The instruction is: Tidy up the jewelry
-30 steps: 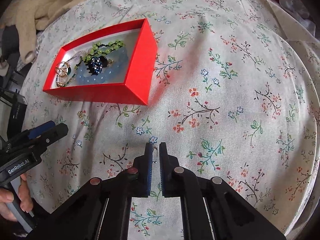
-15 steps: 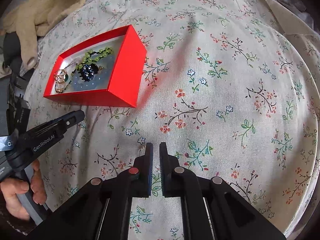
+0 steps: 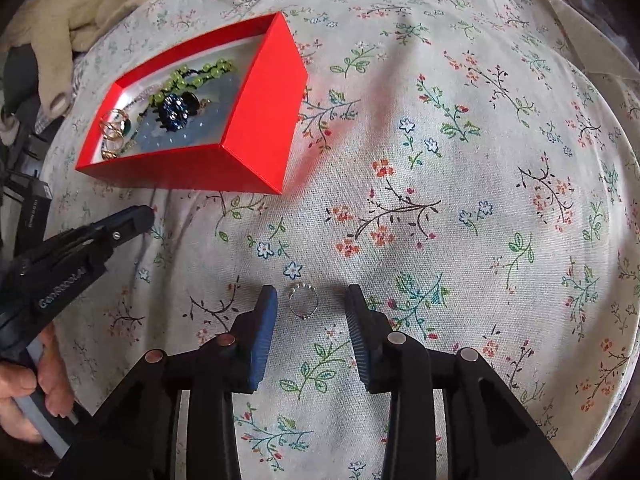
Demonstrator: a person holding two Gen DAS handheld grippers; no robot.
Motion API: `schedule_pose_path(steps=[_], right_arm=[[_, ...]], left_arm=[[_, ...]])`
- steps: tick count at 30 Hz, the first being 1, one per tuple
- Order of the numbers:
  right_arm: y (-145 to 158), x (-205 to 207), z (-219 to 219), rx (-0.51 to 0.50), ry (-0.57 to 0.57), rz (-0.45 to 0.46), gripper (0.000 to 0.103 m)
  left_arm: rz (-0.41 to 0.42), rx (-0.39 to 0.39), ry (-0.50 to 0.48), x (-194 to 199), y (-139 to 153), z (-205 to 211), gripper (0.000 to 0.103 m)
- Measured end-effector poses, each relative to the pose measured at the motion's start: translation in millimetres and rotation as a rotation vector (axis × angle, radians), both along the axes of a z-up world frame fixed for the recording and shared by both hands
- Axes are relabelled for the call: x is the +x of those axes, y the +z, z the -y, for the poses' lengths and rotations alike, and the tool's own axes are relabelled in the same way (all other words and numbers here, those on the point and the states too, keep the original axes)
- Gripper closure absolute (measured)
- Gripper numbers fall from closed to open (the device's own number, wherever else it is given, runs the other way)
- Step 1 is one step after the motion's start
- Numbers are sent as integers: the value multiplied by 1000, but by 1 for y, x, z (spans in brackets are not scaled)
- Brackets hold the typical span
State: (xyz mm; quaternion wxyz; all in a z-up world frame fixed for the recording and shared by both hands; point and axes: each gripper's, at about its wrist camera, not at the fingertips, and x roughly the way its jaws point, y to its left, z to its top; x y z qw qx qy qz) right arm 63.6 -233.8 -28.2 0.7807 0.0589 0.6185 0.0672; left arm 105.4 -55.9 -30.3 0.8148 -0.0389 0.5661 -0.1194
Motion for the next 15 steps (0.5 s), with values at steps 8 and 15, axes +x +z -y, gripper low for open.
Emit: schedule_pose_path(steps=[8,15], right_arm=[[4,0,-13,-66,29,17,88],[24,-4,-3,-3,-2,56,88]], left_arm=[[5,-31,3,-5,8,-9,97],[30,-65,-15,-13,25,-14,97]])
